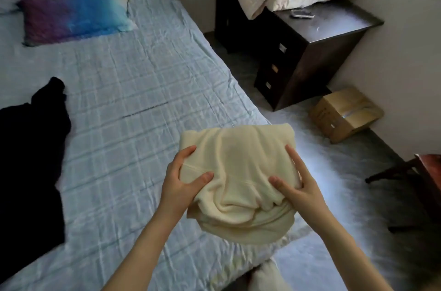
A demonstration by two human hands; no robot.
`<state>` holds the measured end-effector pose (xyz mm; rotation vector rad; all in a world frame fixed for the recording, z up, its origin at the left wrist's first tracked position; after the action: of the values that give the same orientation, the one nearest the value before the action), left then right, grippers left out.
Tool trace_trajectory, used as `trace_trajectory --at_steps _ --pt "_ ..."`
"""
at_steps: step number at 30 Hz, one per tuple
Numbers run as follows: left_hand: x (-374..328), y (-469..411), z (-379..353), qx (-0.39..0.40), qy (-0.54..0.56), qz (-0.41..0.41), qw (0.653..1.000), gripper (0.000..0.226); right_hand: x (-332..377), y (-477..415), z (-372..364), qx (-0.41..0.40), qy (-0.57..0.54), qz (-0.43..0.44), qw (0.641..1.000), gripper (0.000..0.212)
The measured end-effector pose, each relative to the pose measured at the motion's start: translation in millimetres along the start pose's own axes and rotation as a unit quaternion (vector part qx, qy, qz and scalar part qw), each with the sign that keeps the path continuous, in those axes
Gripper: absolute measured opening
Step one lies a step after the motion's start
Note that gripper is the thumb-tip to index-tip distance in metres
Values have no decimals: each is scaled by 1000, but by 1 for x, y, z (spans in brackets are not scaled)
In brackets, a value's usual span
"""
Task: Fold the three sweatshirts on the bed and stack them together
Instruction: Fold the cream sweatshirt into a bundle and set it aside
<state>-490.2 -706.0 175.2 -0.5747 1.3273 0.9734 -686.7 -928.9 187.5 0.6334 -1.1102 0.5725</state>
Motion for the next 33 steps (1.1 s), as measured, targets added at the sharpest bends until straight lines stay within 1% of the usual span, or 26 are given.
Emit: trace_trajectory --at_steps 2,5,9,12,15,17,20,22,24,25,26,27,28,29,30,31,32,33 --pt "3 -38 -19 -16 4 14 1000 74 -4 -54 8 23 11 -2 1000 80" --pt "13 -108 -56 -52 21 41 998 71 -20 -158 16 71 25 5 997 79" --pt "41 -227 -102 -81 68 64 992 65 -58 -308 8 96 34 5 995 81" --pt "80 -316 -127 -107 96 70 987 67 -94 -410 -14 111 38 24 993 83" --pt "139 -392 -153 -116 115 75 984 71 -147 -493 -45 131 33 40 990 83" --pt "182 -425 -170 -125 114 75 983 75 -186 -528 -61 134 31 43 990 83" --pt "236 -446 -187 -156 77 42 984 81 -234 -555 -74 138 27 52 989 84" --pt "252 -445 -190 -161 47 12 986 83 -248 -559 -77 148 25 76 986 83" --pt "253 -443 -191 -156 26 5 987 83 -245 -558 -75 154 40 95 983 82" --pt "250 -440 -189 -159 6 14 987 83 -238 -555 -72 157 56 102 981 82" --pt "245 -437 -188 -168 -31 31 985 83 -227 -553 -68 150 97 109 978 81" --pt "238 -434 -184 -184 -95 54 977 83 -214 -553 -62 127 159 118 972 78" --pt "229 -431 -180 -205 -183 70 959 84 -197 -552 -58 95 228 144 958 75" --pt "217 -428 -177 -221 -278 63 933 86 -176 -550 -58 59 285 195 937 71" --pt "203 -428 -178 -221 -353 30 909 89 -154 -547 -63 33 323 257 910 68" --pt "190 -431 -182 -199 -404 -15 893 92 -137 -546 -74 26 351 313 882 66" --pt "181 -437 -188 -154 -441 -54 883 94 -127 -547 -89 38 384 347 855 64" --pt "175 -444 -195 -101 -462 -84 877 96 -125 -551 -104 66 419 353 834 62"
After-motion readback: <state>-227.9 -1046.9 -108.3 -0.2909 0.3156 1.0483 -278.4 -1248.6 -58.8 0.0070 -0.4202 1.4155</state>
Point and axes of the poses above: each hand's wrist, its own y-axis away from the middle knuckle, its own z-axis out of the back of the hand, x = y × z, the point moved 6 cm from there along -y, towards the middle knuckle, and after that the axes turned 1 degree about y, right-handed, at the moved point
